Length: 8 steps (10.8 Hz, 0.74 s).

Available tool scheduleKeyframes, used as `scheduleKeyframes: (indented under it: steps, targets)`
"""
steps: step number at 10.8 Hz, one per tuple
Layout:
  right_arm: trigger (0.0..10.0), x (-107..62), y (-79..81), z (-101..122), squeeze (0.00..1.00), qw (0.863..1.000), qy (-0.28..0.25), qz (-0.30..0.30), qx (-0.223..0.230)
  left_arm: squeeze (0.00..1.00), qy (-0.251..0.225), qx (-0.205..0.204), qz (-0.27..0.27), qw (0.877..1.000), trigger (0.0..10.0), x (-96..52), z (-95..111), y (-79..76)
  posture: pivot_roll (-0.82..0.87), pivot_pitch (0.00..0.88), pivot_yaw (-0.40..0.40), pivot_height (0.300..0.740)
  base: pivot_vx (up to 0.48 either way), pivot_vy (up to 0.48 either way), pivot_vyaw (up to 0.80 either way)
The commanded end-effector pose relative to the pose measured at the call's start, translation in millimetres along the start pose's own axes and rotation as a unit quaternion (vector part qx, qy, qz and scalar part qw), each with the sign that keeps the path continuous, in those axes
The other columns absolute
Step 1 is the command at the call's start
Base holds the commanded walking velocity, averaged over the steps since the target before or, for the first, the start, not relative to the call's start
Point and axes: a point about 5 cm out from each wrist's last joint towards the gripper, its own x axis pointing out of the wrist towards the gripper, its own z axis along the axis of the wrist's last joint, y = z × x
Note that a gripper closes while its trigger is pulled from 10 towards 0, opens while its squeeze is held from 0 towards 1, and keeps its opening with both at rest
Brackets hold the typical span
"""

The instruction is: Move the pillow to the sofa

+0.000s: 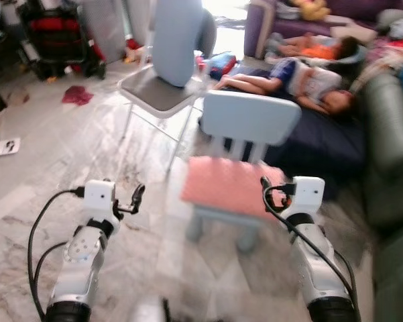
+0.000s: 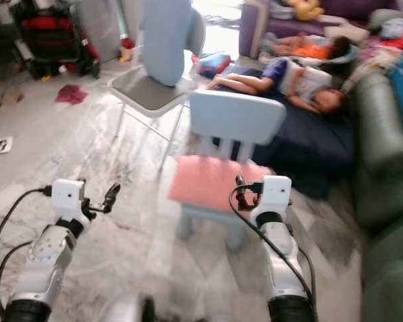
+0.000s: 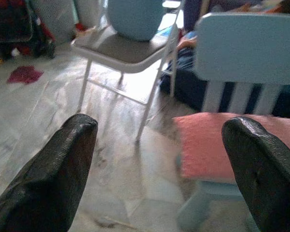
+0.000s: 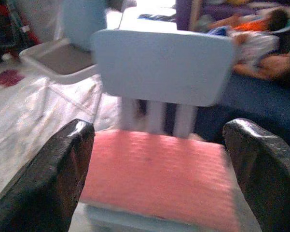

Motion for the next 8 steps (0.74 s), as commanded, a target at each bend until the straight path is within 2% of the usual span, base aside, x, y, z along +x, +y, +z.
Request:
scheduleKeyframes:
  steps: [1, 4, 5, 6, 7, 8]
  targets:
    - [10.0, 2.4, -6.9, 4.8, 0.00, 1.000, -0.008, -0.011, -0.003, 0.00, -0.002, 0.002, -0.005, 1.000, 10.0, 4.6, 1.8, -3.1, 0.04, 0.065, -0.063, 0.740, 0.469, 0.000, 0.00]
    - [10.0, 2.4, -9.9, 4.4, 0.00, 1.000, -0.005, -0.015, -0.006, 0.00, 0.000, 0.004, -0.002, 1.000, 10.0, 3.9, 0.3, 0.5, 0.04, 0.068, -0.070, 0.740, 0.480, 0.000, 0.00]
    - [10.0, 4.0, -8.5, 3.5, 0.00, 1.000, -0.001, -0.014, -0.005, 0.00, 0.001, 0.004, 0.001, 1.000, 10.0, 4.0, -1.1, 1.2, 0.04, 0.068, -0.074, 0.740, 0.461, 0.000, -0.66]
    - [10.0, 5.7, -6.9, 4.9, 0.00, 1.000, -0.004, -0.011, -0.004, 0.00, 0.001, 0.002, 0.001, 1.000, 10.0, 3.9, -1.5, 0.5, 0.04, 0.068, -0.077, 0.740, 0.412, -0.244, 0.00]
    - [10.0, 6.1, -6.6, 5.3, 0.00, 1.000, -0.004, -0.010, -0.004, 0.00, 0.002, 0.000, 0.002, 1.000, 10.0, 4.0, -1.6, 0.4, 0.04, 0.068, -0.078, 0.740, 0.360, -0.315, 0.00]
    - [10.0, 6.4, -6.9, 5.7, 0.00, 1.000, -0.004, -0.009, -0.006, 0.00, 0.002, -0.010, 0.007, 1.000, 10.0, 3.7, -2.5, 0.3, 0.04, 0.069, -0.081, 0.740, 0.000, 0.000, 0.00]
